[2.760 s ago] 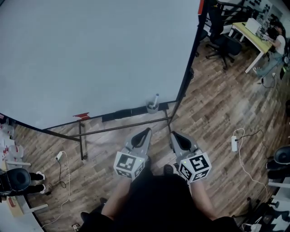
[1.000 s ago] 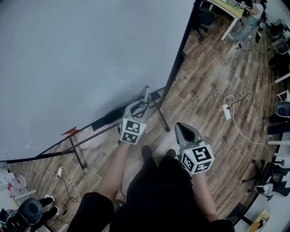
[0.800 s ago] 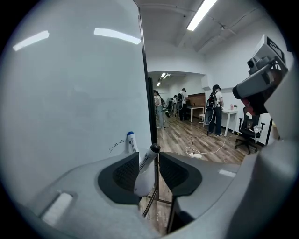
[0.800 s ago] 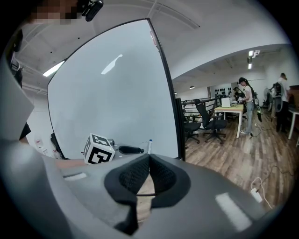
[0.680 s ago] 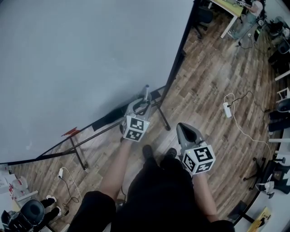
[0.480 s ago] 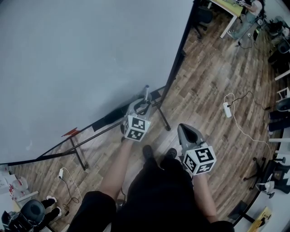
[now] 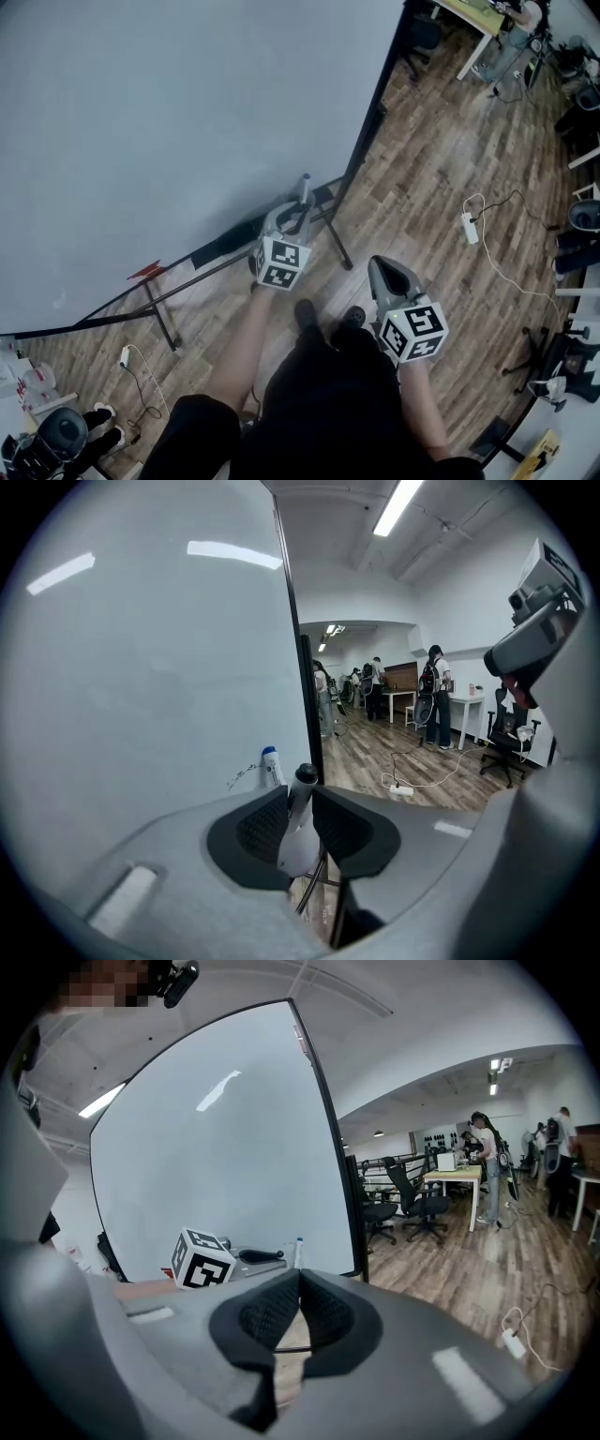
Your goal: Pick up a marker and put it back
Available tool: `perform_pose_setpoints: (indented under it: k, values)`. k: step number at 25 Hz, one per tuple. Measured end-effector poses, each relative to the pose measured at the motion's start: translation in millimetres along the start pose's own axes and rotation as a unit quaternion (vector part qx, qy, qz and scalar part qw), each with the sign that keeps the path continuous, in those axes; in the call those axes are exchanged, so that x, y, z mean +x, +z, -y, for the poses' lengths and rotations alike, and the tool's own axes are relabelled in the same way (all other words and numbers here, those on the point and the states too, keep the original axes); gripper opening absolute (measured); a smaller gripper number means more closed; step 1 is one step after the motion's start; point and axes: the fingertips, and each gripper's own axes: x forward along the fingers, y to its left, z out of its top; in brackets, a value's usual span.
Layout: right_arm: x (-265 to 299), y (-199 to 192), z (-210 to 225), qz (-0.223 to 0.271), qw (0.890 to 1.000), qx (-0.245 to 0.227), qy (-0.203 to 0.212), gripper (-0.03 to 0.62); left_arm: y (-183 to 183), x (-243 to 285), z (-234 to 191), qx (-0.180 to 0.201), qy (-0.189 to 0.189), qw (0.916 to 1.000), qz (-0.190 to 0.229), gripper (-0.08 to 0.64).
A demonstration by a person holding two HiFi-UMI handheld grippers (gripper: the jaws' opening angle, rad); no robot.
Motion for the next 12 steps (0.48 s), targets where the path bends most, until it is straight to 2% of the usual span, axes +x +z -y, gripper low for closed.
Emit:
perform_pose_setpoints:
  k: [12]
  values:
    - [-1.2,-0.1,-2.0,0.002,1.000,0.000,0.002,0.003,6.2,-7.4,-3.5,0.002,0.005,0.9999,0.016,0.077]
